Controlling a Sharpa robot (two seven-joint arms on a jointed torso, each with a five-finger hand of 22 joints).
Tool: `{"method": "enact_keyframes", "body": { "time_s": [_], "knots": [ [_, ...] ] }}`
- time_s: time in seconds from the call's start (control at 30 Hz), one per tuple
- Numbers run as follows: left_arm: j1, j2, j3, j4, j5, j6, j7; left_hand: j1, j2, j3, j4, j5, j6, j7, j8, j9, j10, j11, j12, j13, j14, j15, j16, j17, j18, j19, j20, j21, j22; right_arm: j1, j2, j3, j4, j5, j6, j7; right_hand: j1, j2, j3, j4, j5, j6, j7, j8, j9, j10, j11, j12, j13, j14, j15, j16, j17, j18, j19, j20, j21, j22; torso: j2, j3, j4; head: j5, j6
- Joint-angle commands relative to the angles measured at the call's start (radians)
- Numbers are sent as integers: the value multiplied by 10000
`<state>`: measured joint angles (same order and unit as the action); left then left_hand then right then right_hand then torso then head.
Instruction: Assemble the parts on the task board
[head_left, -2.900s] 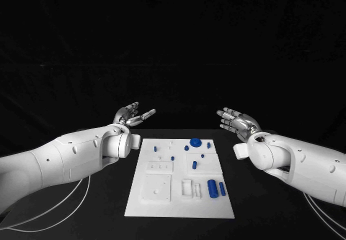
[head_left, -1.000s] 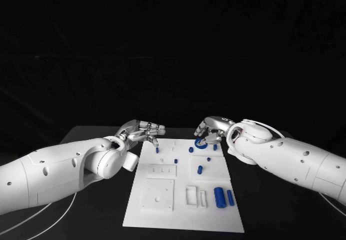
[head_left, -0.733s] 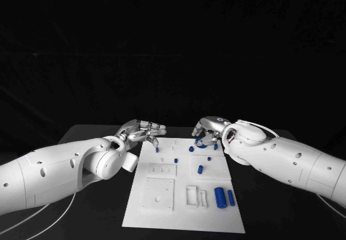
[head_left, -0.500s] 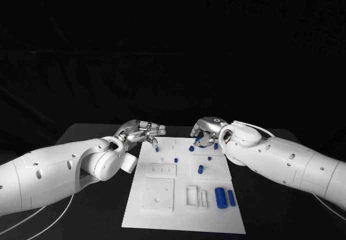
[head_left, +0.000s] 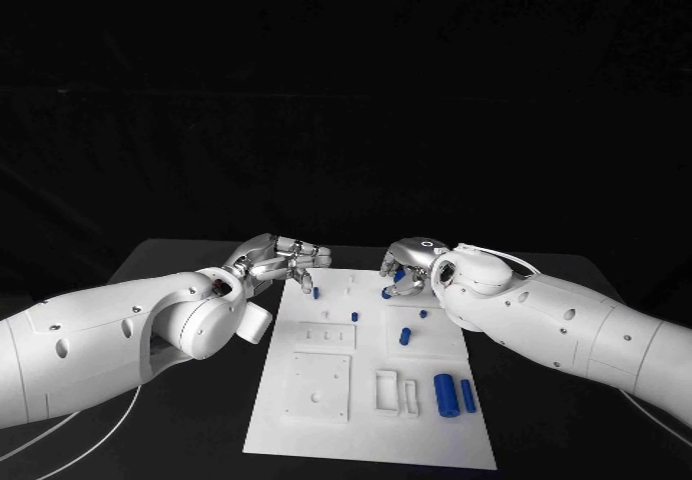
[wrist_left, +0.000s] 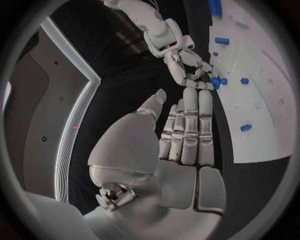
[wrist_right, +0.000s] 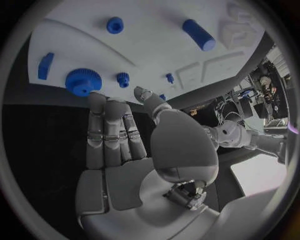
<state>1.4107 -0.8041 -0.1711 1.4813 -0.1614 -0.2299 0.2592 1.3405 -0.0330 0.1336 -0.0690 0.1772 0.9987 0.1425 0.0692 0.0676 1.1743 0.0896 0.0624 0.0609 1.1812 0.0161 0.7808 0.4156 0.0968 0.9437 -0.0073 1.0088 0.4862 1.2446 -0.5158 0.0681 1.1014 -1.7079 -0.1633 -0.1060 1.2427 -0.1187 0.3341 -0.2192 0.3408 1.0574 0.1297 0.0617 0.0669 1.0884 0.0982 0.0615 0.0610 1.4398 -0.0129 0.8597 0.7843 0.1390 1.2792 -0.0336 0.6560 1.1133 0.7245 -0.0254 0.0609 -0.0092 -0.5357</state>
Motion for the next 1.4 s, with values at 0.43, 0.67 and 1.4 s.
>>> {"method": "enact_keyframes", "body": {
  "time_s": [0.43,0.67,1.4],
  "knots": [
    [84,-39,70,177,-360,670,-162,-100,10,183,-4,-95,47,-20,-9,5,-8,34,17,4,-53,-8,-111,105,212,-112,28,109,-78,2,140,-18,-232,-312,811,-76,-136,46,349,-35,-97,227,-26,9,6,270,-39,-39,-13,-59,-26,137,-52,-17,435,3,-781,1186,229,-55,29,-107,-17],
    [91,-70,72,196,-183,711,-190,-117,14,152,12,-114,11,-9,-12,3,-55,49,17,4,-45,4,-207,91,209,-107,39,72,-160,1,166,-32,-291,-430,596,-95,-217,-9,1146,-72,-403,290,-30,10,7,330,-47,-41,-15,-74,-35,139,-69,-6,510,-13,-1066,1650,272,-51,35,-84,0],
    [116,-34,72,102,-114,739,-310,-99,27,127,19,-125,12,-10,-8,5,-88,56,17,5,-13,6,-242,104,214,-83,41,69,-218,1,206,-42,-296,-490,119,-117,-17,333,2042,146,-1815,1147,-279,36,46,1735,-467,-22,23,-35,-289,44,-63,-212,641,-246,-1511,2362,352,-44,21,-54,7]
  ]
}}
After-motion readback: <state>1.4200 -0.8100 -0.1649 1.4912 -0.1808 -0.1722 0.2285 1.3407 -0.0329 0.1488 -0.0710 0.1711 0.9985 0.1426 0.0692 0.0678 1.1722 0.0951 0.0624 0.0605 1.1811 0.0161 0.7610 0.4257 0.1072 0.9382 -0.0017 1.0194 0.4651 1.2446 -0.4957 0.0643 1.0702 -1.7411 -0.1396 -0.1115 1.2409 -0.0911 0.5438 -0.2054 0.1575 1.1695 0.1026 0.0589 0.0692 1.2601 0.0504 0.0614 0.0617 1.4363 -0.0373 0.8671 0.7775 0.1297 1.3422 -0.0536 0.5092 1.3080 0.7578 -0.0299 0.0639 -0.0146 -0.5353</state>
